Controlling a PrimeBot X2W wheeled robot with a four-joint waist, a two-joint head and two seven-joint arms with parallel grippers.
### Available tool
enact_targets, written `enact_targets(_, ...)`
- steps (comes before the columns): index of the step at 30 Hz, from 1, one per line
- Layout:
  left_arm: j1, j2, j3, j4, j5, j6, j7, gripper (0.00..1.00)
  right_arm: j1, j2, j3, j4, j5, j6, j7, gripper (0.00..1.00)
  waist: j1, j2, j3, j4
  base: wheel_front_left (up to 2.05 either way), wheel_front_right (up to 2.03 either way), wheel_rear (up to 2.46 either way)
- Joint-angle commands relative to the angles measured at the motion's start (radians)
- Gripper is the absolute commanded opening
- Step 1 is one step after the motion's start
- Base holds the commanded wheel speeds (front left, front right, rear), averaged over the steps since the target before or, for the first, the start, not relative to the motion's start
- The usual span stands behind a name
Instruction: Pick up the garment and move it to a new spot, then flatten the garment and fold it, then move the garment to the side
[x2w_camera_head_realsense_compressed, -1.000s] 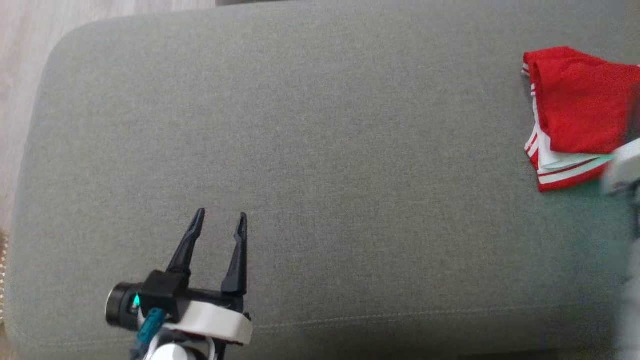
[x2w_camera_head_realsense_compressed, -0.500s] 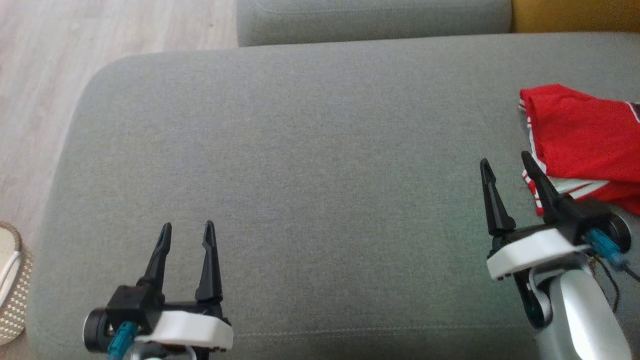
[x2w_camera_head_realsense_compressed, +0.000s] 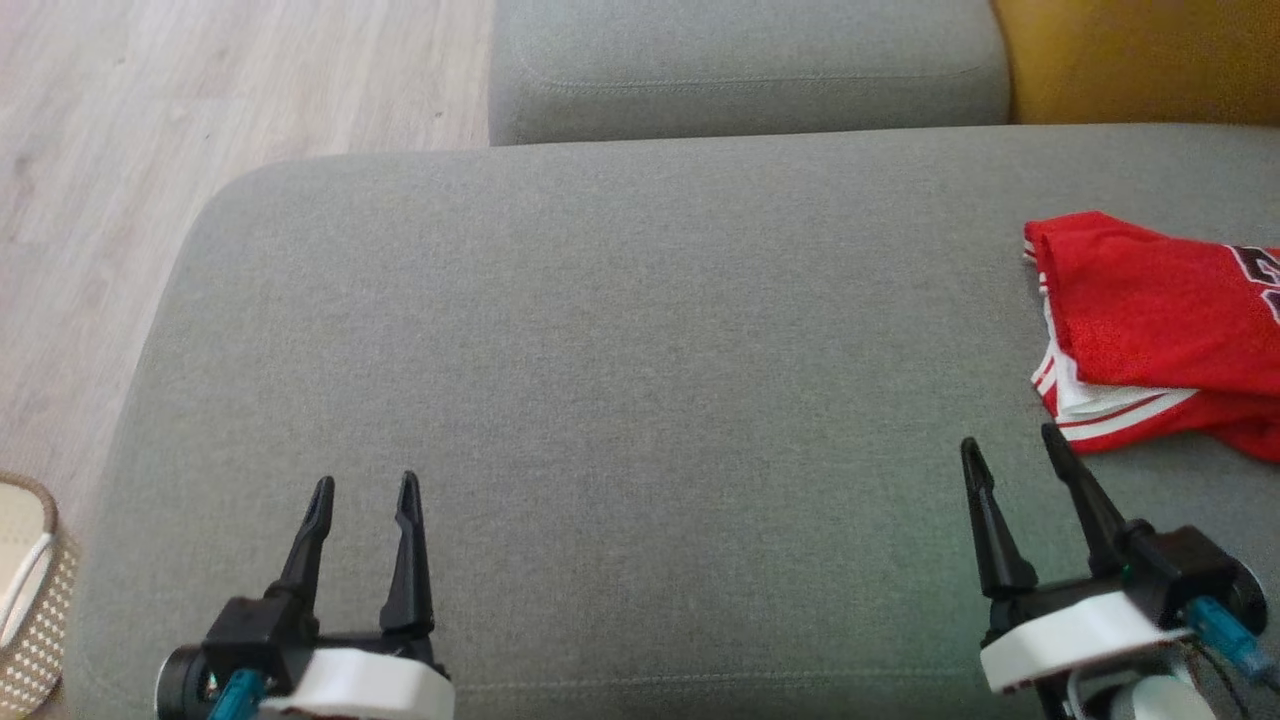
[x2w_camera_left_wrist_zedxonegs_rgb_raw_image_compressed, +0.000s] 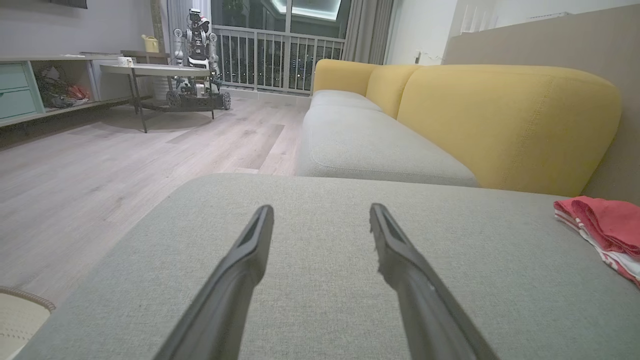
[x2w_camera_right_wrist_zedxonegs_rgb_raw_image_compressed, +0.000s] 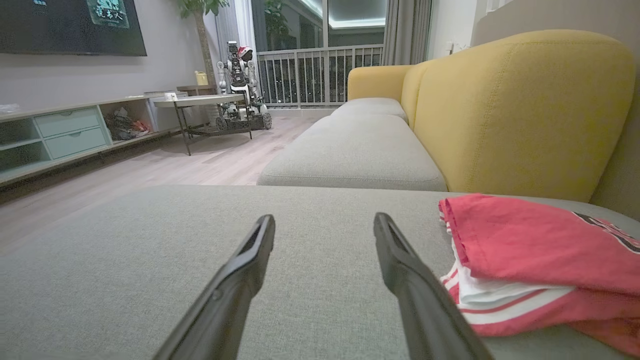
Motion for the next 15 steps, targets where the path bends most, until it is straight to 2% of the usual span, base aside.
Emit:
enact_targets(1,-0.029,-0.004,0.04,-0.033,0.011,-0.006,-0.009,1.0,-0.024,-0.003,0.023,-0.038,0.008,0.0,-0.009,1.0,0.0,0.0,-0.006,-0.007,0.0,0.0,0.0)
enact_targets(10,-0.019,-0.004,0.052,-0.035,0.006,-0.034,-0.009,1.0,-0.02,-0.003,0.041,-0.036,0.017,0.0,-0.009,1.0,0.0,0.0,-0.014,-0.027,0.0,0.0,0.0)
enact_targets(11,0.017,0.0,0.013,0.0,0.004,-0.031,0.0,0.0,0.01,0.001,0.015,0.0,0.012,0.0,0.0,0.0,0.0,0.0,-0.014,-0.028,0.0,0.0,0.0)
enact_targets(15,0.036,0.0,0.006,0.058,0.001,-0.034,0.005,0.0,0.023,0.002,0.018,0.061,0.015,0.0,0.001,0.0,0.0,0.0,-0.014,-0.028,0.0,0.0,0.0)
